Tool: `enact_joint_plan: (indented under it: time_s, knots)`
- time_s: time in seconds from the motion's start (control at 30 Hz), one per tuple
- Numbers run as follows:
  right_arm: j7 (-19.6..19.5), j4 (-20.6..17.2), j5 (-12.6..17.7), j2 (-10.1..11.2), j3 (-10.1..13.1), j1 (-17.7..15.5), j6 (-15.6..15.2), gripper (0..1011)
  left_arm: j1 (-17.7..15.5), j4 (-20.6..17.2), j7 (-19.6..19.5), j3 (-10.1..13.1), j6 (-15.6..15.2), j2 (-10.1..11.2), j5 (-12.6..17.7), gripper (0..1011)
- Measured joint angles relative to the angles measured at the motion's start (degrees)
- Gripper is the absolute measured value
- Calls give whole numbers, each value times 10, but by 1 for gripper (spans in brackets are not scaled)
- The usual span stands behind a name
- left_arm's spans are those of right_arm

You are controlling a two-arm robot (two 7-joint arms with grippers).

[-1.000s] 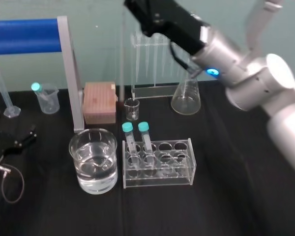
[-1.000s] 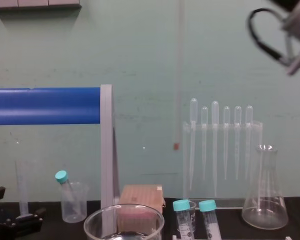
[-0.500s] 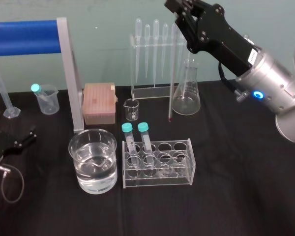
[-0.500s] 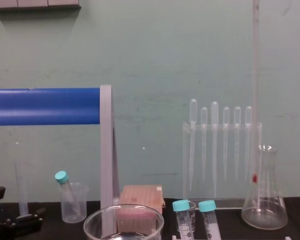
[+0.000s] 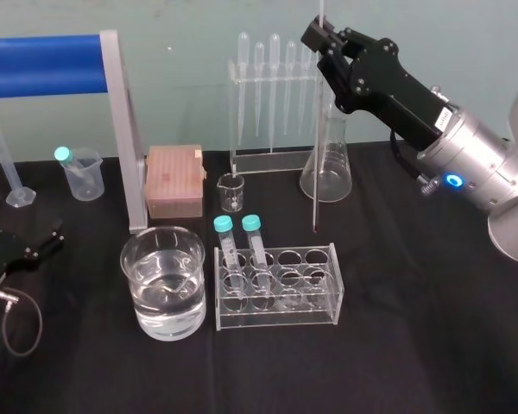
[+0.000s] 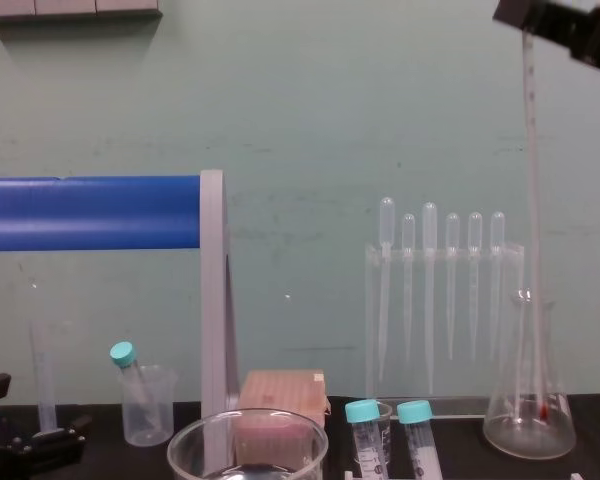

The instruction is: Hold the thermometer with one hand and immerse one end into the beaker, then reinsert it into the test tube rack.

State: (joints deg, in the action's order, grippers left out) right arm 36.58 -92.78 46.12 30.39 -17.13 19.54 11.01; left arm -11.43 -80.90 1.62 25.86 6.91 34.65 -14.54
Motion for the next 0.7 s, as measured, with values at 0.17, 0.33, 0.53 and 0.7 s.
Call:
enact_joint_plan:
  time_s: [0.17, 0.33, 0.53, 0.7]
  knots:
    - [9, 31, -2, -9, -6, 11, -4, 57, 0, 0, 0, 0, 0, 0, 0, 1008]
    - [14, 53, -2, -15, -9, 17, -7, 57, 0, 0, 0, 0, 0, 0, 0, 1008]
    - [20, 77, -1, -22, -14, 22, -11, 57, 0, 0, 0, 0, 0, 0, 0, 1008]
    - [26, 92, 1, -28, -18, 25, -13, 57, 0, 0, 0, 0, 0, 0, 0, 1008]
